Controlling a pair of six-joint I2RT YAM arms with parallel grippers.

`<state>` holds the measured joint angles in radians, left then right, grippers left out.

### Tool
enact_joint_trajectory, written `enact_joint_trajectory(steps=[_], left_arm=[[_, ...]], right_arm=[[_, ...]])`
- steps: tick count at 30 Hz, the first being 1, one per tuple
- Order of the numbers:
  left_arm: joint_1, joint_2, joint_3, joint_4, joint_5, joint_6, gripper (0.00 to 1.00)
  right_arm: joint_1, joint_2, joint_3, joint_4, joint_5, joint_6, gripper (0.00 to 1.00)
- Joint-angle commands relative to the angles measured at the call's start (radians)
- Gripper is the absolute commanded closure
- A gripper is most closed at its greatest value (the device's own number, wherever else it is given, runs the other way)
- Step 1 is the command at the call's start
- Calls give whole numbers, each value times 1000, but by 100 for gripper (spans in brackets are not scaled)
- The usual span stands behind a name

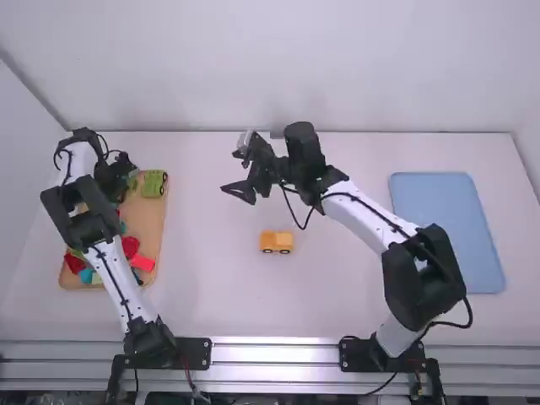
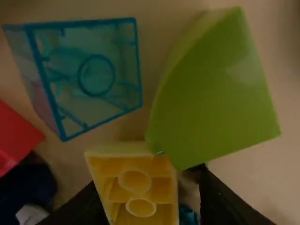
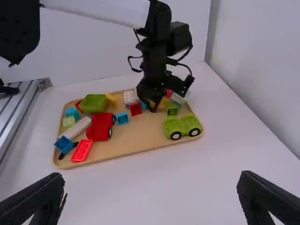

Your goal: Assemble lego blocks to make yellow taxi

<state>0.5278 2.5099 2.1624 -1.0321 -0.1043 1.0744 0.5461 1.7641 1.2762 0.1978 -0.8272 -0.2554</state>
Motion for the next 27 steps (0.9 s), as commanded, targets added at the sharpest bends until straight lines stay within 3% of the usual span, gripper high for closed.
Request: enact_joint_trajectory(steps=[1, 11, 15, 25, 27], left_arm=[[10, 9, -10, -6, 6, 13, 54], [8, 9, -10, -18, -20, -43, 68], [8, -5, -10, -36, -8, -98, 67], [40, -197, -11, -97, 240, -221, 86], [48, -254, -17, -136, 356, -183, 89]], right_arm=[[-3, -18, 34, -2, -2, 5, 2], [-3, -18, 34, -5, -2, 5, 2], [-4, -18, 34, -5, 7, 6, 2], [-5, -18, 34, -2, 51, 20, 2], [-6, -18, 34, -4, 51, 20, 2]])
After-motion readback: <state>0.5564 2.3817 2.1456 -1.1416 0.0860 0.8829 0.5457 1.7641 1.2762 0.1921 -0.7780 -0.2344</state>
